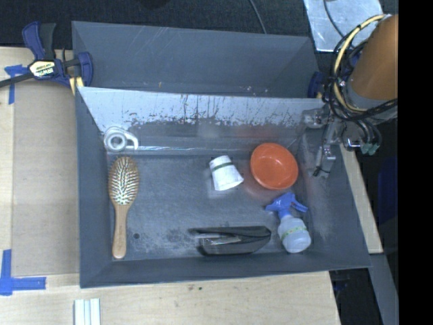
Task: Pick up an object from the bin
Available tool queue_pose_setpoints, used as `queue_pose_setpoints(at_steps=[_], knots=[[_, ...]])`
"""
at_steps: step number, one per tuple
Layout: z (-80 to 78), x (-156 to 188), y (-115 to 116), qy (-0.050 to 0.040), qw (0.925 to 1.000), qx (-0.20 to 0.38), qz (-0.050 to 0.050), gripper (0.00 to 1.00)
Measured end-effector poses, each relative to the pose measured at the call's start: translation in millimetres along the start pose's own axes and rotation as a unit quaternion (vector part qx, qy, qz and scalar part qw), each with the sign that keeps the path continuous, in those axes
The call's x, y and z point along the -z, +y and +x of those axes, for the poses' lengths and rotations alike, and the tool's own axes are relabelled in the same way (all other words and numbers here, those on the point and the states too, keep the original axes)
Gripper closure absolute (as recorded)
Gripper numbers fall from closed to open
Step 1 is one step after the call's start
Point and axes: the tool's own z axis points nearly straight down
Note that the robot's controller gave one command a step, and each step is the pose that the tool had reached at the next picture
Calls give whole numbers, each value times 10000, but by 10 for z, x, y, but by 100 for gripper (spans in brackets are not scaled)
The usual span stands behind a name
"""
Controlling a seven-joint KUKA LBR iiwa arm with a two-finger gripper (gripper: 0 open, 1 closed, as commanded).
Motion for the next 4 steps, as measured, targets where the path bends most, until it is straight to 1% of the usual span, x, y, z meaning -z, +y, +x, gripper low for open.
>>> queue_pose_setpoints(at_steps=[1,2,3,4], knots=[[-17,55,8,-44,10000,20,7,0],[112,-1304,75,-17,9988,497,1,0],[190,-469,61,-110,9987,503,29,0],[159,-935,380,-10,9933,-1157,-8,0]])
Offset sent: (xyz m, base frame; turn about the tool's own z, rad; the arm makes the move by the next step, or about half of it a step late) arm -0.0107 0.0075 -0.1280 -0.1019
